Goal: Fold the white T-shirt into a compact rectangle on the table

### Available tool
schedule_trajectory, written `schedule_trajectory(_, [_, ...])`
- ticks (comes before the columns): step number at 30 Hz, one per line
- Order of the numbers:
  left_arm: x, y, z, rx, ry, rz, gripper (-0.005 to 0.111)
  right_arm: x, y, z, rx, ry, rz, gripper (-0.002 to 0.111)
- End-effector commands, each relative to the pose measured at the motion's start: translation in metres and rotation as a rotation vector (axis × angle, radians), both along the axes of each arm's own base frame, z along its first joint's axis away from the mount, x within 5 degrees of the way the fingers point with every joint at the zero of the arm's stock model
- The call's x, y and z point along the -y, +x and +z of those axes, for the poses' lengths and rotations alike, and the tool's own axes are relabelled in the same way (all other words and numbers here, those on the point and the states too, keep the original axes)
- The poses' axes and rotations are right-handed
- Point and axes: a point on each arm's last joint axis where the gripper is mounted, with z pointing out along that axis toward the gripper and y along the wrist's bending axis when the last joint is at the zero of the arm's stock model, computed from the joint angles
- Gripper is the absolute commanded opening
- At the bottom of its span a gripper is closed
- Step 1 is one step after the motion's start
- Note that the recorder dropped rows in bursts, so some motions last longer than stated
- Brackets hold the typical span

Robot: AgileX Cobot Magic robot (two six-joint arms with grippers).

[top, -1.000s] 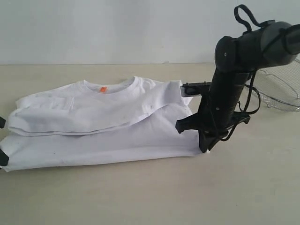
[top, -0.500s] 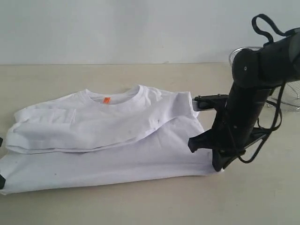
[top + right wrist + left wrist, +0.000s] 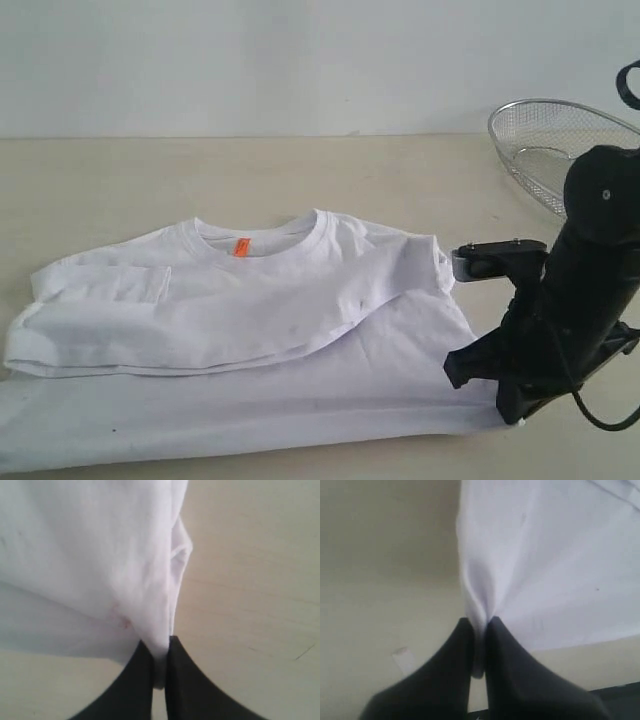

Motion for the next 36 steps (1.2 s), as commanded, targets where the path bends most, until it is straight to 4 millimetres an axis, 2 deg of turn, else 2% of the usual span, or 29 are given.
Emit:
schedule_trajectory(1, [-0.003, -0.007, 0.007, -0.011, 0.061, -0.008, 0.005, 0.004, -0.003, 0.004, 0.005, -0.025, 0.027, 0.000])
schedule_trajectory(11, [-0.006, -0.011, 0.010, -0.026, 0.110, -0.011, 0.005, 0.004, -0.003, 0.004, 0.011, -0.025, 0.027, 0.002])
schedule_trajectory(13, [-0.007, -0.012, 0.010, -0.034, 0.122, -0.007, 0.005, 0.004, -0.003, 0.004, 0.011, -0.025, 0.027, 0.011])
schedule_trajectory(18, [-0.008, -0.012, 0.009, -0.030, 0.140, -0.013, 0.005, 0.004, -0.003, 0.004, 0.011, -0.027, 0.029, 0.055])
schedule_trajectory(20, [-0.009, -0.012, 0.009, -0.035, 0.147, -0.004, 0.005, 0.004, -0.003, 0.004, 0.011, -0.027, 0.029, 0.063])
schedule_trajectory(21, [-0.009, -0.012, 0.009, -0.034, 0.144, -0.002, 0.005, 0.004, -0.002, 0.004, 0.014, -0.026, 0.026, 0.063])
schedule_trajectory(24, [-0.008, -0.011, 0.009, -0.021, 0.130, -0.007, 0.005, 0.003, 0.000, 0.005, 0.040, -0.014, 0.006, 0.056])
schedule_trajectory(32, [-0.007, -0.010, 0.010, -0.017, 0.127, -0.011, 0.005, -0.012, 0.001, 0.027, 0.139, 0.172, 0.014, -0.001])
schedule_trajectory(36, [-0.008, -0.010, 0.009, -0.014, 0.129, -0.010, 0.005, -0.025, 0.002, 0.029, 0.152, 0.316, 0.037, 0.000])
